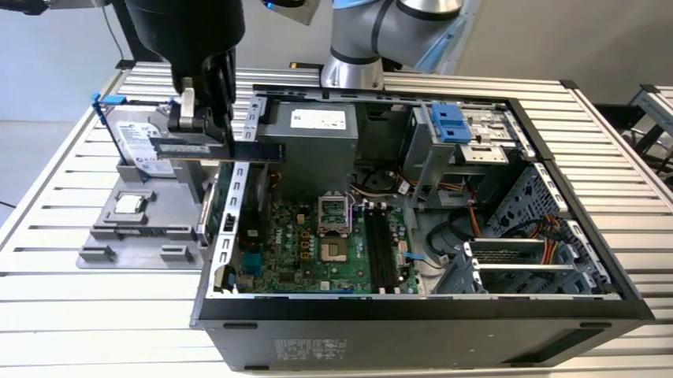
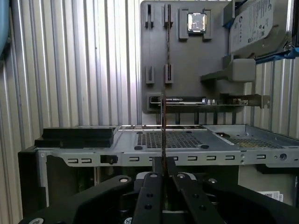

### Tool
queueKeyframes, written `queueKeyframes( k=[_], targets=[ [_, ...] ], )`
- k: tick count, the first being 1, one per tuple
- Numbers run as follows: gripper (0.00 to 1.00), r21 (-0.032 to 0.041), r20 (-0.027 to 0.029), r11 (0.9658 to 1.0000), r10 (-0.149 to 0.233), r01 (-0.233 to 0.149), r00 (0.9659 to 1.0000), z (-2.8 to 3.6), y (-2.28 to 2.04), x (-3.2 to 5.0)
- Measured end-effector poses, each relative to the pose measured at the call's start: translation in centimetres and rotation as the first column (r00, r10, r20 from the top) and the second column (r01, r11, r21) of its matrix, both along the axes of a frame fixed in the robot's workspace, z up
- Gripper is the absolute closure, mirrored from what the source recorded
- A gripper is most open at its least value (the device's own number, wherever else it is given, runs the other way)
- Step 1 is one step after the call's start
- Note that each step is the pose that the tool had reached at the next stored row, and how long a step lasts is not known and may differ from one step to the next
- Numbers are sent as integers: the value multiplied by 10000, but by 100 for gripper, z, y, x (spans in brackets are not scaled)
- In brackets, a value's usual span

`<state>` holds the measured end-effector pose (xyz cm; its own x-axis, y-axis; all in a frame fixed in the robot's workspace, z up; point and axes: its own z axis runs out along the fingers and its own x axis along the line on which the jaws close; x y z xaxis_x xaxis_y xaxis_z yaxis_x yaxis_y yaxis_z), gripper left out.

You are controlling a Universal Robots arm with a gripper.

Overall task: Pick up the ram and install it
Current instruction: 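Pick up the ram and move it above insertion slot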

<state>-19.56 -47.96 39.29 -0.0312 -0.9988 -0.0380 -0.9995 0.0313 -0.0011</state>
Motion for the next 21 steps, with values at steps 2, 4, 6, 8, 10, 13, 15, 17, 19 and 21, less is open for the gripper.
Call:
queueKeyframes(
  k=[2,4,6,8,10,13,15,17,19,21],
  targets=[
    [100,-1,-1,10000,-1,1,10000,1,1,196],
    [100,0,0,10000,0,0,10000,-1,1,289],
    [100,0,-1,10000,0,0,10000,-1,1,382],
    [100,-1,-1,10000,0,0,10000,-1,1,474],
    [100,-1,-1,10000,0,0,10000,-2,1,566],
    [100,-1,-1,10000,0,0,10000,-1,1,701],
    [100,-1,-1,10000,0,0,10000,-2,1,790],
    [100,-1,-1,10000,0,0,10000,-2,1,882],
    [100,-1,-1,10000,0,0,10000,-2,1,974],
    [100,-1,-1,10000,0,0,10000,-3,1,1059]
  ],
)
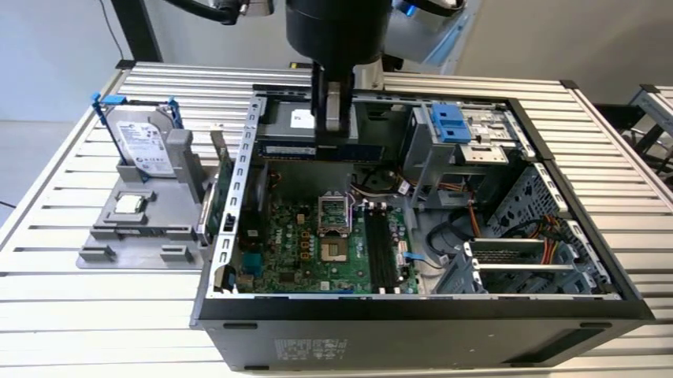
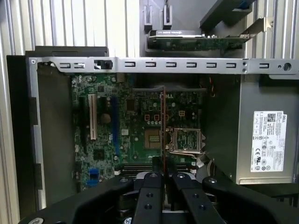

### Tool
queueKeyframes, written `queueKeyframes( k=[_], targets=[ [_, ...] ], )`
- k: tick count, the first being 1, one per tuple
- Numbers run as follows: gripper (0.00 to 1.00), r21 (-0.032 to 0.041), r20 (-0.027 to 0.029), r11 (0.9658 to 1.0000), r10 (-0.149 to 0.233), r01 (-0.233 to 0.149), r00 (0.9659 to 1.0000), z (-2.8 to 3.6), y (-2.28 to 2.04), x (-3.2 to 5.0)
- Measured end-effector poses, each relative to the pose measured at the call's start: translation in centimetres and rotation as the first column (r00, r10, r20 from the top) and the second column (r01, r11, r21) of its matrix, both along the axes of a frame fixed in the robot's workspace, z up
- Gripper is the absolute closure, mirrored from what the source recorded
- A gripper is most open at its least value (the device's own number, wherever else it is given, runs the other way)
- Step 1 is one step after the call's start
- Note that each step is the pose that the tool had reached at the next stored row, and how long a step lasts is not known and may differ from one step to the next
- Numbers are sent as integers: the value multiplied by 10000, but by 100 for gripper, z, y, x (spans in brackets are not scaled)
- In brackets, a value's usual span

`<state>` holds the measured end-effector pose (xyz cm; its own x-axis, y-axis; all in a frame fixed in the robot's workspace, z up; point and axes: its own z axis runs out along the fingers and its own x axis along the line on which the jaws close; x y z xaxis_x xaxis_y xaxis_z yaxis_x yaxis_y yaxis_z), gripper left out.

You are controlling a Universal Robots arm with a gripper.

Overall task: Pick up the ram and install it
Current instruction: 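Pick up the ram and move it above insertion slot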

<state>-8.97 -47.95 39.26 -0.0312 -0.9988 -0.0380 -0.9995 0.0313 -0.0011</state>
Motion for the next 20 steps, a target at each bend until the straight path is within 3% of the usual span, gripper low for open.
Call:
queueKeyframes(
  k=[20],
  targets=[
    [100,-1,0,10000,0,0,10000,-1,0,779]
  ],
)
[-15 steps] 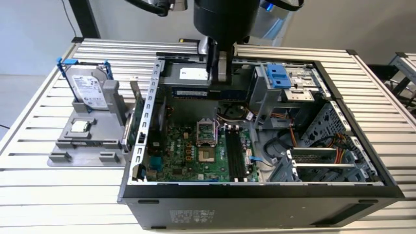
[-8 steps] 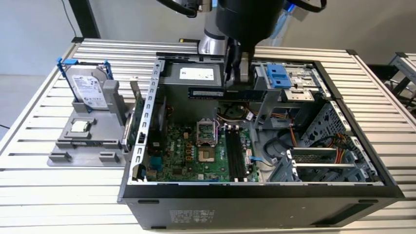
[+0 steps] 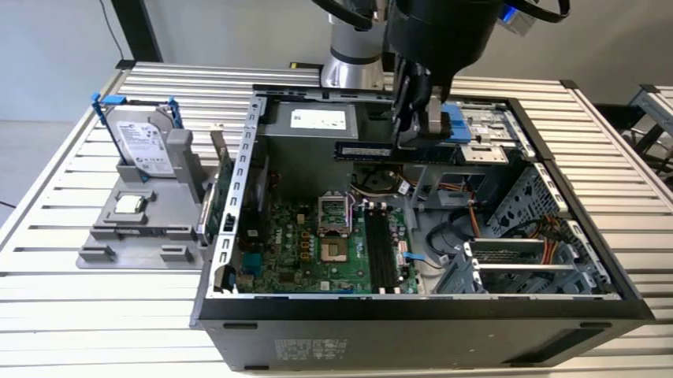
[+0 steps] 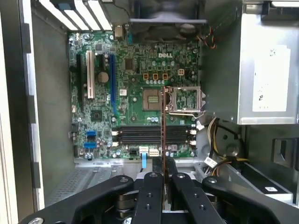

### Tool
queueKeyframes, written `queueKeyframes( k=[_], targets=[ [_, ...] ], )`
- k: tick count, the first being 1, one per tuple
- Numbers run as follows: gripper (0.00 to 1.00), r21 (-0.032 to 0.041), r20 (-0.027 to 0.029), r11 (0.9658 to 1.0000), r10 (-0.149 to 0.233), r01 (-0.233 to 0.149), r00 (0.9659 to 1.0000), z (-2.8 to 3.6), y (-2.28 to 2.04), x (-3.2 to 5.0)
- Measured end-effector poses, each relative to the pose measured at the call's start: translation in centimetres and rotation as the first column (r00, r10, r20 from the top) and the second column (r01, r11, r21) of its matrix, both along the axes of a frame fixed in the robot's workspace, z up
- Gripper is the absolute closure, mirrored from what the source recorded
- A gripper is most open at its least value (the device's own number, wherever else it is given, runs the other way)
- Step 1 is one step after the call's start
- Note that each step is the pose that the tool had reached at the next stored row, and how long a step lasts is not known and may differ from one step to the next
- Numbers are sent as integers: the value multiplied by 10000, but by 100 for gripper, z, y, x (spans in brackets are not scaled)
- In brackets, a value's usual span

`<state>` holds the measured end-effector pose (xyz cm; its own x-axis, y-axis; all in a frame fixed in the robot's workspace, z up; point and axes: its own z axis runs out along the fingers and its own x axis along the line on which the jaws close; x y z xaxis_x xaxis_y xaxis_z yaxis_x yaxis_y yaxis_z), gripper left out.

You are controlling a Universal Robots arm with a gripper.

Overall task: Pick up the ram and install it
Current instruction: 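Insert the ram into the slot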

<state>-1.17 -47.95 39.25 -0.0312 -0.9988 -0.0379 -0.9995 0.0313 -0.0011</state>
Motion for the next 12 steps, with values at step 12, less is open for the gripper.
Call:
queueKeyframes(
  k=[12],
  targets=[
    [100,-4,2,10000,0,0,10000,-1,0,190]
  ],
)
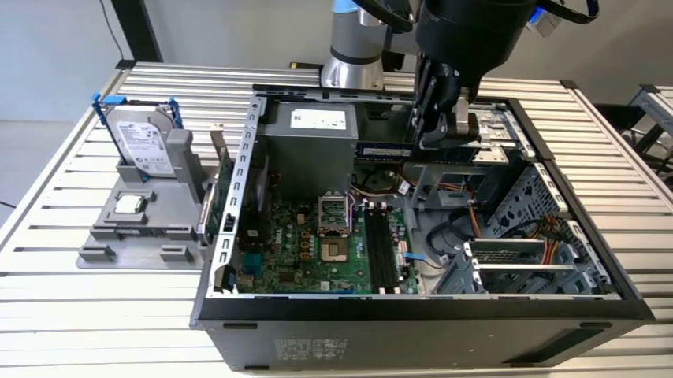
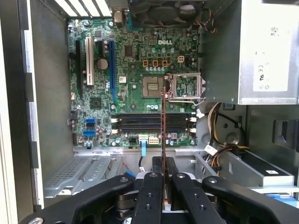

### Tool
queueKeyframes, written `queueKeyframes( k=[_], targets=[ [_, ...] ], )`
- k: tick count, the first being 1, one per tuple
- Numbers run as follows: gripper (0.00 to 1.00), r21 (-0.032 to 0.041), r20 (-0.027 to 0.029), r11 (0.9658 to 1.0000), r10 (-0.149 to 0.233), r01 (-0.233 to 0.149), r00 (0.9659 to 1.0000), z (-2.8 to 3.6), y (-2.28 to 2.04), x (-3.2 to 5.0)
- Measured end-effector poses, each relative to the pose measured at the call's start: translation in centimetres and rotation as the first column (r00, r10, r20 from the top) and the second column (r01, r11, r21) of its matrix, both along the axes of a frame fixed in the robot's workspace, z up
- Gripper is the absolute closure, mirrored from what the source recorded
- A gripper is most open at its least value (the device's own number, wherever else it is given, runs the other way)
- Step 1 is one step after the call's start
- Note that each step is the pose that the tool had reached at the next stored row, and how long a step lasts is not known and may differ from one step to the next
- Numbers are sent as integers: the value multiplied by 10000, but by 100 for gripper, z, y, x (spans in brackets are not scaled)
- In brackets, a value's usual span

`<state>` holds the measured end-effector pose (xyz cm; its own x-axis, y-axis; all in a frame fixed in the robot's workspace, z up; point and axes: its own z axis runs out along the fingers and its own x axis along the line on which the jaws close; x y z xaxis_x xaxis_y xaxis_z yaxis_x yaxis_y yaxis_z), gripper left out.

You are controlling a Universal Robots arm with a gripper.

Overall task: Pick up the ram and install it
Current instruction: 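Insert the ram into the slot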

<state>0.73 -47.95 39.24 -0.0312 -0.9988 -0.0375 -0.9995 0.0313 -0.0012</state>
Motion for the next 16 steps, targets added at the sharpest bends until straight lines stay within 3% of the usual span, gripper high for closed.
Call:
queueKeyframes(
  k=[12,16],
  targets=[
    [100,-1,-1,10000,-18,18,10000,0,0,0],
    [100,-2,-1,9980,-636,636,9980,-1,0,0]
  ],
)
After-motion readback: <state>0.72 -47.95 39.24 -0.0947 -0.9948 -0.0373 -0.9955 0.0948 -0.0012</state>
